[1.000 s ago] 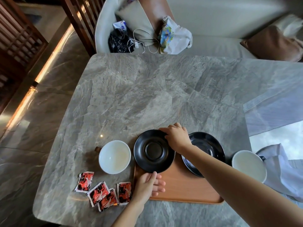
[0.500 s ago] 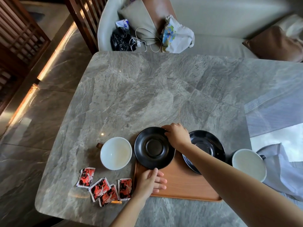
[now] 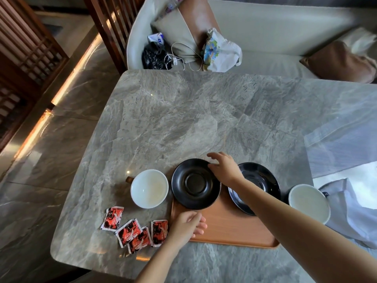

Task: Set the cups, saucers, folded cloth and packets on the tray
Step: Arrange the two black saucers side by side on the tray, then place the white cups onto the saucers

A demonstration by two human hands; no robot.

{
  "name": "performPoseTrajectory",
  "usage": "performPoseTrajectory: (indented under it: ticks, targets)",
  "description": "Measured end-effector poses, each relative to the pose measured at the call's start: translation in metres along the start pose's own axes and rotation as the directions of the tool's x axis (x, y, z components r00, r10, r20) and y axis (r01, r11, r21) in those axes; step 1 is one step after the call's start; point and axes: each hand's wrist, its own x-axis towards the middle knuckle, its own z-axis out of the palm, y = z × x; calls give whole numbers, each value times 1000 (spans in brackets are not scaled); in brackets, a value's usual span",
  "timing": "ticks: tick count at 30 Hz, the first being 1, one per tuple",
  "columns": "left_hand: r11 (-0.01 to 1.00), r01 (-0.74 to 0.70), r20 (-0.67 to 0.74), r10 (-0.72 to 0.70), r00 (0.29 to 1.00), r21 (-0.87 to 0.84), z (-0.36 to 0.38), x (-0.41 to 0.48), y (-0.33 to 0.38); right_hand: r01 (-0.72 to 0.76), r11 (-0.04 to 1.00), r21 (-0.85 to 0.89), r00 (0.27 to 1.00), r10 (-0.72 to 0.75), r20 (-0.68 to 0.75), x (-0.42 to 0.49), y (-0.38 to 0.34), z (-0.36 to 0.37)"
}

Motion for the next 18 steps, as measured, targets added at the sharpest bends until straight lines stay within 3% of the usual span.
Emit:
performPoseTrajectory:
  ticks: [4,9,11,14,16,18]
  targets:
    - [963,-263,-96,267,959,54,-29,-20,12,75,997,-24,992,-77,-99,-25,17,-34]
    - [885,-451,-408,456,791,115,-90,-25,36,1,998,-63,955,-20,-296,-68,70,-84]
    - [870,-441,-486,491,723,222,-113,-17,41,-45,997,-62,920,17,-391,-92,98,-97]
    - [823,-289,-495,535,684,489,-143,-1,39,-166,984,-69,875,114,-471,-124,139,-105]
    - [768,-201,-444,539,716,608,-157,9,36,-263,962,-69,854,199,-481,-139,163,-106]
    - [777,-129,-417,460,784,616,-163,16,33,-333,942,-50,850,276,-449,-147,178,-106]
